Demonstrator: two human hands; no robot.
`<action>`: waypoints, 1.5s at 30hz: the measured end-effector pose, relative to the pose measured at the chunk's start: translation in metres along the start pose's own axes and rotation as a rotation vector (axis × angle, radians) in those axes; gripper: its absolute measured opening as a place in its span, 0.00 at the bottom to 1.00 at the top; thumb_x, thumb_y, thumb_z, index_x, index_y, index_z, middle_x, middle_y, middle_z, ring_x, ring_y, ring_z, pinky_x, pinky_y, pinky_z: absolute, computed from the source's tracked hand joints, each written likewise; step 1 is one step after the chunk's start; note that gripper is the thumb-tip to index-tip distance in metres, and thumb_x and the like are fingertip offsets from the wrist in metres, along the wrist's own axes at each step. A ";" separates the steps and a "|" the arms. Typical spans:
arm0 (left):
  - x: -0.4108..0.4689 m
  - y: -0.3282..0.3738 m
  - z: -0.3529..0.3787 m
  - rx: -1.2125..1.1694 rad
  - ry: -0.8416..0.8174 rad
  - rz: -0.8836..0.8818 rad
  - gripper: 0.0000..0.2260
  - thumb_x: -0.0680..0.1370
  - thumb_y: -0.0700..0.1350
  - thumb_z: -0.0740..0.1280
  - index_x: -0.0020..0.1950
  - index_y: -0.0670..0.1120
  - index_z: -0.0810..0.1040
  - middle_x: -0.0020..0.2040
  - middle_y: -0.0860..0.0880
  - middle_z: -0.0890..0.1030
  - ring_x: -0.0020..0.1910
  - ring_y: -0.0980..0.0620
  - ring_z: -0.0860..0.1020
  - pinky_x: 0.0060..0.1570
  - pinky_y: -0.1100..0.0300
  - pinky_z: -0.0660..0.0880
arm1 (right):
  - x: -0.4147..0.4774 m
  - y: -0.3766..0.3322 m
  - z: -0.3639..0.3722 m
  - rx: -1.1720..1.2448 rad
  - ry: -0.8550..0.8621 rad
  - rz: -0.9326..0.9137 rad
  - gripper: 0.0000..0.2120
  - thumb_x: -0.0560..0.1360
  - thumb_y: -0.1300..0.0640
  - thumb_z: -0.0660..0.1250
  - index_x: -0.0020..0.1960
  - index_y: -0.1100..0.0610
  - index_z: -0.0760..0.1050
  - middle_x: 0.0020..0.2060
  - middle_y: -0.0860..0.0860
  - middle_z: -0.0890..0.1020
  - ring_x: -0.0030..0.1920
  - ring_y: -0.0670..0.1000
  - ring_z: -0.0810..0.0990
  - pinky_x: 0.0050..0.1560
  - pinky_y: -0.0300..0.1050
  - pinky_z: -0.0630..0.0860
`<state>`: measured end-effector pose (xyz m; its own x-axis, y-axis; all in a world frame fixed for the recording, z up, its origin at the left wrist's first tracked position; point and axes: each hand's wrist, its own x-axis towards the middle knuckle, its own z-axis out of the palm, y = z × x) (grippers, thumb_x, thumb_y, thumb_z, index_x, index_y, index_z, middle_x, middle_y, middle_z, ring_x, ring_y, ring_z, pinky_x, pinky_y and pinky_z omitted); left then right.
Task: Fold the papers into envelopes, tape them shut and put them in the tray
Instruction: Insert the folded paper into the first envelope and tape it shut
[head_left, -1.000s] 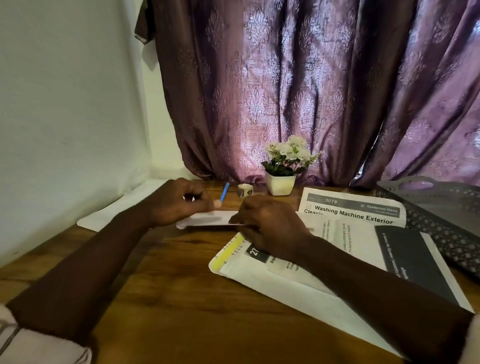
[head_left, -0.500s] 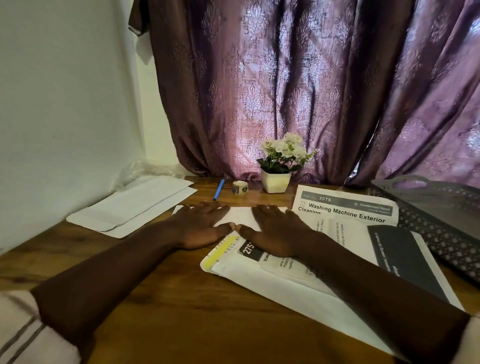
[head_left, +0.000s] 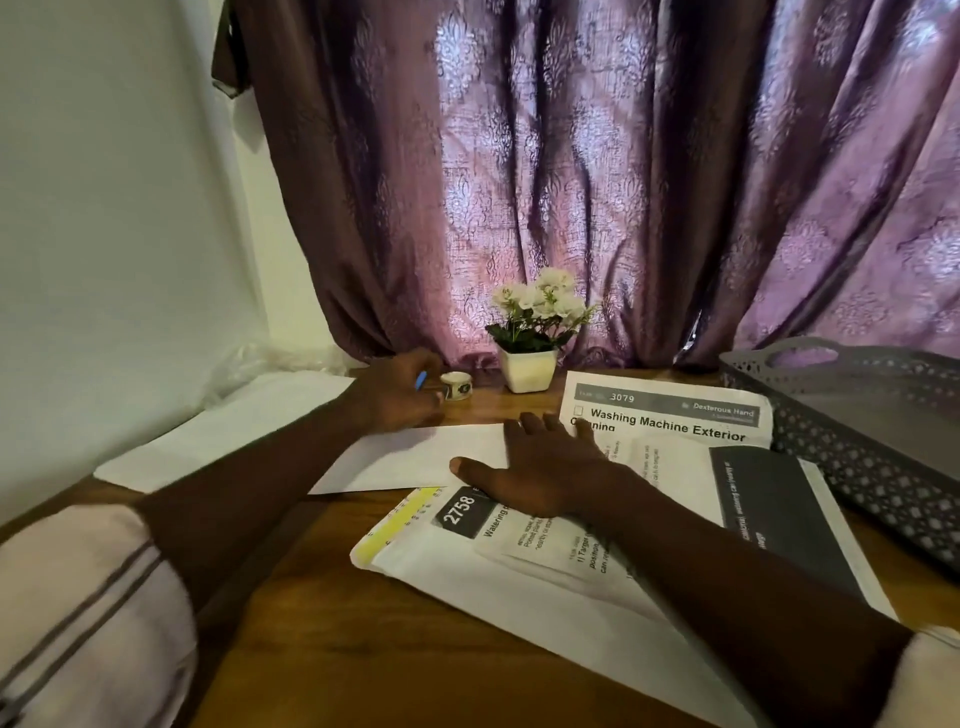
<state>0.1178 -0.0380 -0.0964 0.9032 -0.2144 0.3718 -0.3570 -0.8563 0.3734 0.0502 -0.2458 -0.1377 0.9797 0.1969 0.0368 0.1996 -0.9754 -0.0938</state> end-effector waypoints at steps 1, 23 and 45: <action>0.013 0.004 0.004 0.030 -0.017 0.003 0.19 0.76 0.51 0.73 0.66 0.51 0.77 0.61 0.49 0.82 0.56 0.48 0.79 0.52 0.58 0.75 | 0.000 0.000 0.000 0.001 0.005 -0.001 0.56 0.69 0.17 0.41 0.84 0.53 0.49 0.84 0.55 0.53 0.83 0.60 0.48 0.78 0.70 0.43; -0.051 -0.022 0.012 -0.072 0.255 0.499 0.18 0.71 0.53 0.79 0.58 0.62 0.80 0.53 0.80 0.75 0.53 0.76 0.74 0.50 0.79 0.69 | 0.008 -0.006 0.004 0.645 0.505 -0.248 0.20 0.74 0.52 0.75 0.65 0.45 0.79 0.53 0.40 0.84 0.51 0.39 0.82 0.55 0.45 0.82; -0.058 0.001 -0.001 0.274 0.139 0.838 0.06 0.77 0.47 0.73 0.54 0.50 0.85 0.65 0.49 0.82 0.65 0.46 0.78 0.60 0.48 0.78 | 0.007 0.002 -0.010 1.169 0.658 -0.046 0.03 0.78 0.61 0.73 0.47 0.55 0.84 0.41 0.51 0.86 0.37 0.44 0.82 0.42 0.43 0.77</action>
<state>0.0654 -0.0259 -0.1170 0.3274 -0.7770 0.5376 -0.8019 -0.5295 -0.2769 0.0574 -0.2477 -0.1279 0.8472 -0.1793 0.5001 0.4532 -0.2474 -0.8564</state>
